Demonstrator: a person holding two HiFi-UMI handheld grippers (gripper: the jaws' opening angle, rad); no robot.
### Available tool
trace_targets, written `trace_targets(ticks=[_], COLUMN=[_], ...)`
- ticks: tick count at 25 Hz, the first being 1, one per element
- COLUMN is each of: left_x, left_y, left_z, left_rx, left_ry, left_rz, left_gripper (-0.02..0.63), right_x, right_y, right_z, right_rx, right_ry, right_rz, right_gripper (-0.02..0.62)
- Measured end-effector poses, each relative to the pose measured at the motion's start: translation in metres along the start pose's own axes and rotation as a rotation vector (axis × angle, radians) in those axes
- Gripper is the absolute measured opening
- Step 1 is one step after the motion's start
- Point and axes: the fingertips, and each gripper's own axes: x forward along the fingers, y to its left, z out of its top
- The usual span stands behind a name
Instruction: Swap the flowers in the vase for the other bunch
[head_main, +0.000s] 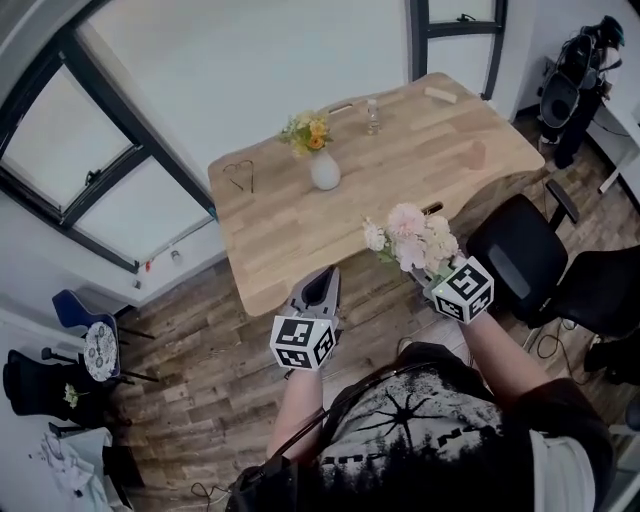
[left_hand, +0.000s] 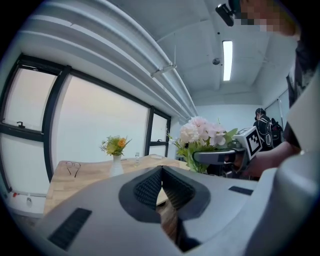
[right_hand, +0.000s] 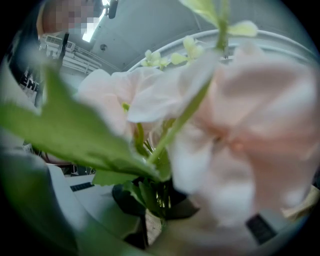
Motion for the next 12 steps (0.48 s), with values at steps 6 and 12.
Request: trace_targets(ticks=[6,12], left_x=[0.038,0.065], left_y=[0.016,0.028], left_z=[0.003,0.005], left_rx=[-0.031,-0.044], left_ry=[0.015,0.023], left_rz=[0.074,0.154], left_gripper=[0.014,0.014], right_x=[0.025,0.043], right_y=[-0.038,-0.069], right_z=[0.001,-0.006], right_rx=[0.009,0.026], right_ry=[0.010,0.022], right_rz=[0.083,0.155], right_gripper=[0.034,0.034])
